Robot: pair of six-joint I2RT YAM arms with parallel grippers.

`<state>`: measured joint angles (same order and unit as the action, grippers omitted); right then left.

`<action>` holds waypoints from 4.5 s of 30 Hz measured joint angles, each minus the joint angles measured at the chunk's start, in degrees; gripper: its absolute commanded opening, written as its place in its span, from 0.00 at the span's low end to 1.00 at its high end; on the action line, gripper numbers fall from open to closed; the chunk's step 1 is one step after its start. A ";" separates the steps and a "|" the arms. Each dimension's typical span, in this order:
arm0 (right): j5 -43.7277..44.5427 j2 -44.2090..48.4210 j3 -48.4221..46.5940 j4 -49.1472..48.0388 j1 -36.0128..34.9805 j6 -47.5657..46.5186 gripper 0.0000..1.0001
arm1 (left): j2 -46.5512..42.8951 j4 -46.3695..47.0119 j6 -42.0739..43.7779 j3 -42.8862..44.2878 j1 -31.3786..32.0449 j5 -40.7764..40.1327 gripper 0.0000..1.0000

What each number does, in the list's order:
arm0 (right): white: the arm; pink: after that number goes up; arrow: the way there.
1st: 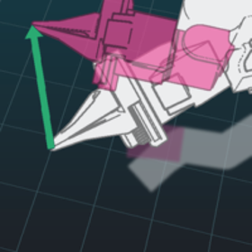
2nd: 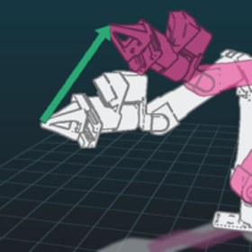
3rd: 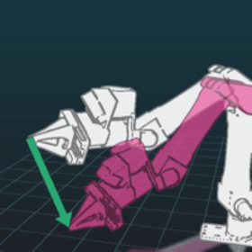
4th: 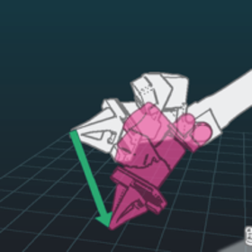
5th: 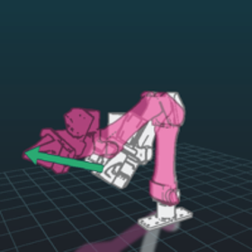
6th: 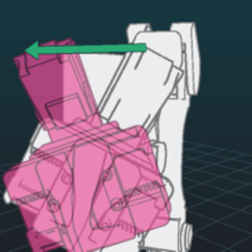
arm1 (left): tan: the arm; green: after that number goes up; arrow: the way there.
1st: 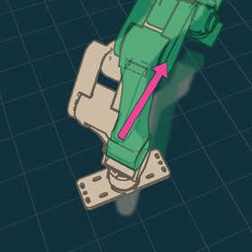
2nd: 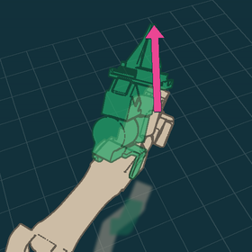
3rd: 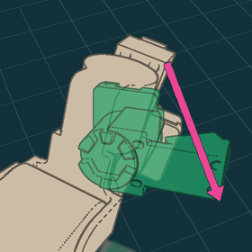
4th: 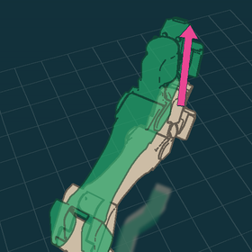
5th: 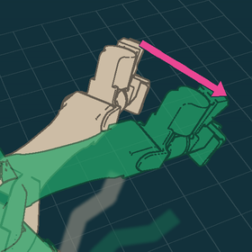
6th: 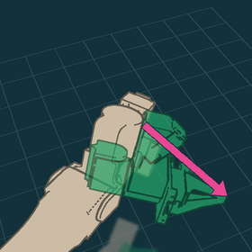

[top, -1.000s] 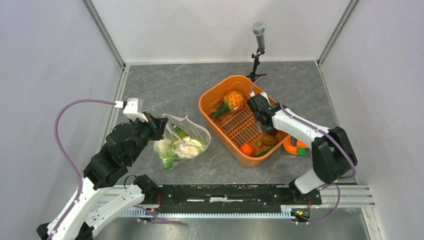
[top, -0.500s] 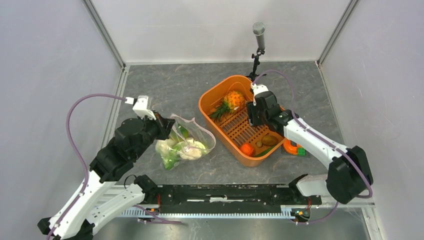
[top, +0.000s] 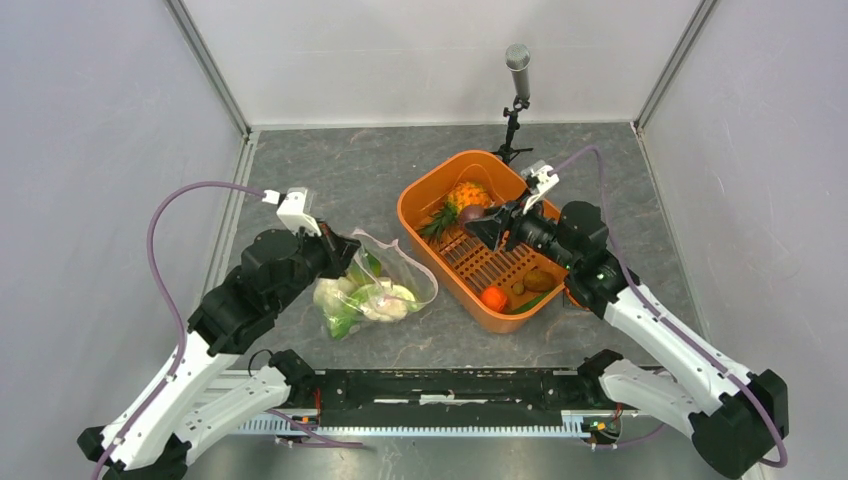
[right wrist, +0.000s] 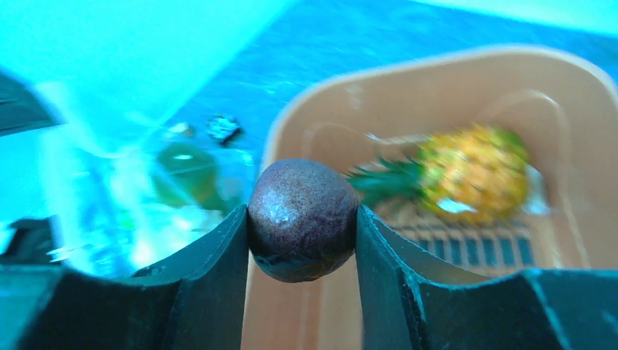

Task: Place the food in the zip-top bag and seal the zipper
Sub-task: Place the fake fruit in the zipper food storage bag, then adjust the bin at the center of the board.

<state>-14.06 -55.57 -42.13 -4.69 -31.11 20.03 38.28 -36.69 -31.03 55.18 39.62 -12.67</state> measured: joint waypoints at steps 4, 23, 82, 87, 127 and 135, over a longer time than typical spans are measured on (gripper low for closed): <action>-5.88 0.44 -0.15 -6.95 -5.97 0.13 0.27 | 1.01 -0.07 -0.07 0.63 0.00 0.17 0.02; -1.46 -16.15 -11.87 -5.86 -25.09 -11.39 0.55 | 1.11 -0.44 -1.62 1.53 0.00 2.40 0.02; -8.74 -47.43 -20.59 -2.34 -0.02 -12.59 0.93 | -13.05 -8.39 -21.59 -5.64 0.00 -31.10 0.02; -6.49 -56.13 -33.03 -1.03 -1.16 -12.09 0.97 | -12.92 -9.33 -24.11 -5.70 0.00 -33.75 0.02; -2.91 -13.29 3.41 33.40 -15.63 -19.61 0.90 | -8.94 -6.34 -1.90 -1.07 0.00 -22.75 0.02; 2.82 -22.34 -4.07 38.53 -16.44 -17.07 0.88 | -9.44 -5.95 -0.37 -1.27 0.00 -22.58 0.02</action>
<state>-11.25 -77.91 -46.19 33.85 -47.55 2.96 28.84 -42.63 -31.40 53.91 39.62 -35.24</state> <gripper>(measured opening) 0.908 0.040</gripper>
